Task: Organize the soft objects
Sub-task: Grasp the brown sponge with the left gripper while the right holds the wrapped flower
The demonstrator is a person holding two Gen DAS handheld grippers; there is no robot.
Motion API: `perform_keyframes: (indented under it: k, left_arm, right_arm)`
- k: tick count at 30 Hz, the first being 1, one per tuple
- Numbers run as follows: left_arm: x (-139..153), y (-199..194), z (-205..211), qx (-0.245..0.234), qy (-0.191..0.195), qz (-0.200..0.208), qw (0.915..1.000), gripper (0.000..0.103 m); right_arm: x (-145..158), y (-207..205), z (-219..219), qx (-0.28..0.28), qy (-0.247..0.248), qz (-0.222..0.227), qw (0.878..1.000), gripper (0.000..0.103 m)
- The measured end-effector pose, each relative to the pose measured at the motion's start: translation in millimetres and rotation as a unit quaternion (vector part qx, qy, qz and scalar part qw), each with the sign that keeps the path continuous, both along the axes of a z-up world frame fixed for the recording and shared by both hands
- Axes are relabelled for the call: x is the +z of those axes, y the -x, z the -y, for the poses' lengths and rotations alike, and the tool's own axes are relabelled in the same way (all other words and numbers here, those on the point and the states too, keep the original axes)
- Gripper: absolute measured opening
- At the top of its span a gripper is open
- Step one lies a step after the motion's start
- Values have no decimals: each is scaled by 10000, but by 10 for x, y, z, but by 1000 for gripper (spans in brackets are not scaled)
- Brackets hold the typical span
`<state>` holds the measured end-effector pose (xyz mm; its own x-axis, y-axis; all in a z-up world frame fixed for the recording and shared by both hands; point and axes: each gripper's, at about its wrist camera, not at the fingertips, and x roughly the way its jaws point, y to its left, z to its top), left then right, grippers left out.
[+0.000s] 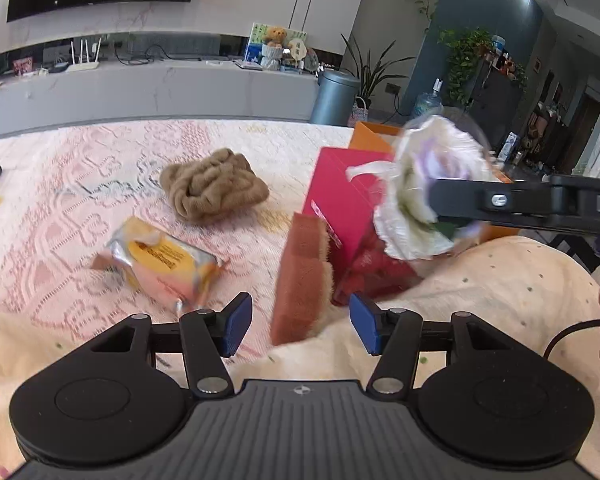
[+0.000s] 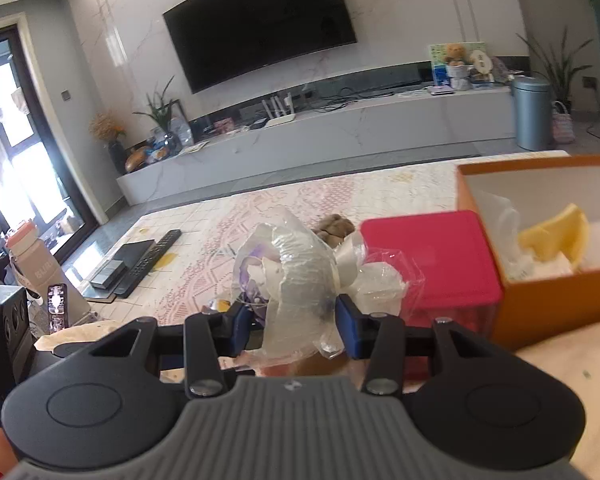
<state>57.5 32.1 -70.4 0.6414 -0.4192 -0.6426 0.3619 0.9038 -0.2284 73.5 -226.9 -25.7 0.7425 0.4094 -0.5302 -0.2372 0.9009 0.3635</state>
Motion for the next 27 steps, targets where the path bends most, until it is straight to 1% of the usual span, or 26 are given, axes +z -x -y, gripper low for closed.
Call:
perform_keyframes:
  k: [1,4,6,8,9,11,13,15,16,18,19,20,23,24,27]
  left_arm:
    - [0,12,29,-21,-32,13,10000,66]
    - [11,-4,144,-32,-253,61,9997,66]
    - [18,-55,233,-99,-387,107,9991,66]
    - [-19,-133,330,-211,-563,118,9981,67]
    - [-57,-184,388,-236,-696,106,9972,67]
    - [-130,-287,447,-227,-808,49,9965,66]
    - [-193,-377,480,-175,-894,-15,9958,66]
    - [-242,-434,513,-132,-958,-24,9953,66]
    - [-269,-460,532,-122,-982,-83,9951,64]
    - [-329,-486,556,-85,-1071,-173,9941,49]
    - [-349,-472,577,-49,-1167,-181,9930,40]
    - [-355,-455,582,-9,-1210,-142,9926,37]
    - [-292,-355,592,147,-1229,50,9923,35]
    - [-252,-312,581,201,-1183,121,9927,35]
    - [-58,-172,541,391,-887,224,9950,35]
  right_arm:
    - [1,55,53,-74,-76,7,9999,45]
    - [12,166,193,-357,-94,-47,9993,45]
    - [-21,172,267,-504,-166,-305,9981,45]
    - [-124,148,346,-711,-294,-593,9953,45]
    - [-189,131,387,-830,-375,-703,9934,45]
    - [-311,82,464,-1013,-629,-857,9892,45]
    - [-393,38,502,-1080,-762,-858,9875,45]
    - [-445,20,488,-1032,-753,-777,9888,46]
    - [-473,19,470,-983,-711,-744,9898,46]
    - [-513,17,435,-897,-627,-697,9915,46]
    - [-522,20,425,-852,-580,-663,9925,46]
    - [-539,22,420,-820,-534,-650,9931,46]
    - [-560,54,465,-785,-639,-580,9932,46]
    - [-564,59,490,-785,-709,-575,9927,46]
    - [-522,98,555,-762,-876,-514,9919,46]
